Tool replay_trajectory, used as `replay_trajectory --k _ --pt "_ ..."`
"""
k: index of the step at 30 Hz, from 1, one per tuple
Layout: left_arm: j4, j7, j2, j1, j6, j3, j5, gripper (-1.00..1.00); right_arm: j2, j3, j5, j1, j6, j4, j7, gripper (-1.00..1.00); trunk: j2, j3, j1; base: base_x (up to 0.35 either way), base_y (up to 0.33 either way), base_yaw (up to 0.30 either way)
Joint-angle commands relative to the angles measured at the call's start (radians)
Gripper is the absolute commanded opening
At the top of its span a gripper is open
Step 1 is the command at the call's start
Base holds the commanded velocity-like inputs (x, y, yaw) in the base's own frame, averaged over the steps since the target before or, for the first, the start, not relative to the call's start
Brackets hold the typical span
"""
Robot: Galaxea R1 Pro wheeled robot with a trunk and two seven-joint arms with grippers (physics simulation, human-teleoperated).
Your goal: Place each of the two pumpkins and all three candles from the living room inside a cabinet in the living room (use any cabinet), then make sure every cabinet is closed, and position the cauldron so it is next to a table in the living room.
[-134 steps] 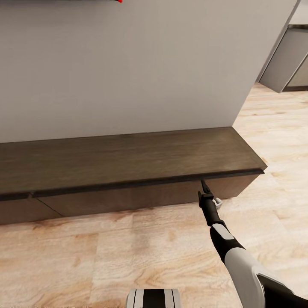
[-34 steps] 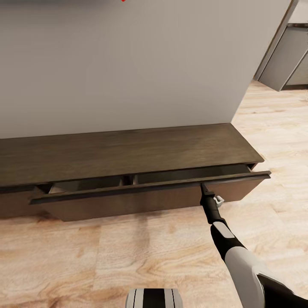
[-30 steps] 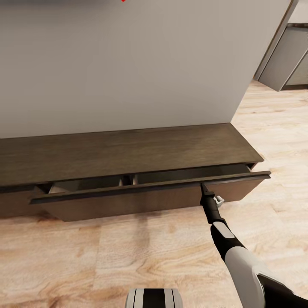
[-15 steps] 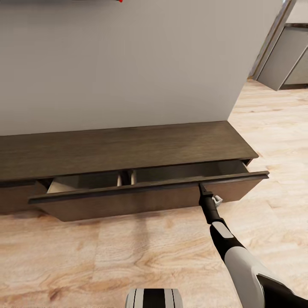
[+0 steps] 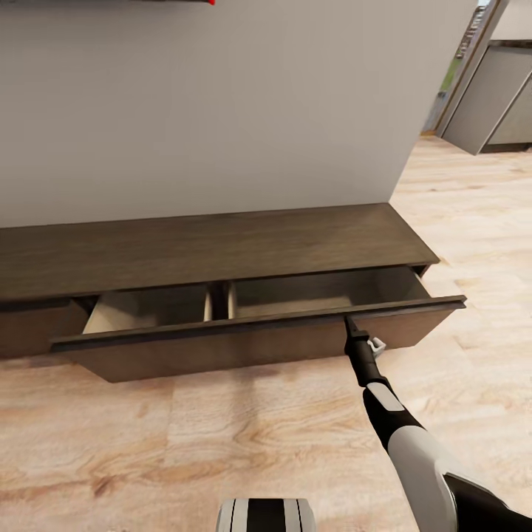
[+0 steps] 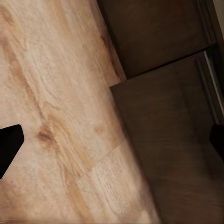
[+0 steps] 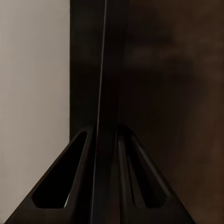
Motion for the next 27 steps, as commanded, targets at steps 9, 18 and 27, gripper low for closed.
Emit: replay_trajectory --k 9,18,27 --pt "0.0 -0.001 0.0 0.0 0.004 0.001 0.001 1.0 0.0 0.0 -0.008 0.0 0.009 0.029 0.006 -1.0 0.0 -0.001 0.0 -0.174 0.0 0.0" --pt "0.0 -0.001 0.0 0.0 0.004 0.002 0.001 1.0 0.0 0.0 -0.008 0.0 0.009 0.029 0.006 -1.0 0.0 -0.001 0.0 -0.178 -0.041 0.0" --pt "0.006 -0.001 0.0 0.0 0.004 0.002 0.001 1.0 0.0 0.0 -0.008 0.0 0.009 0.029 0.006 -1.0 0.0 -0.001 0.0 -0.08 -0.062 0.0"
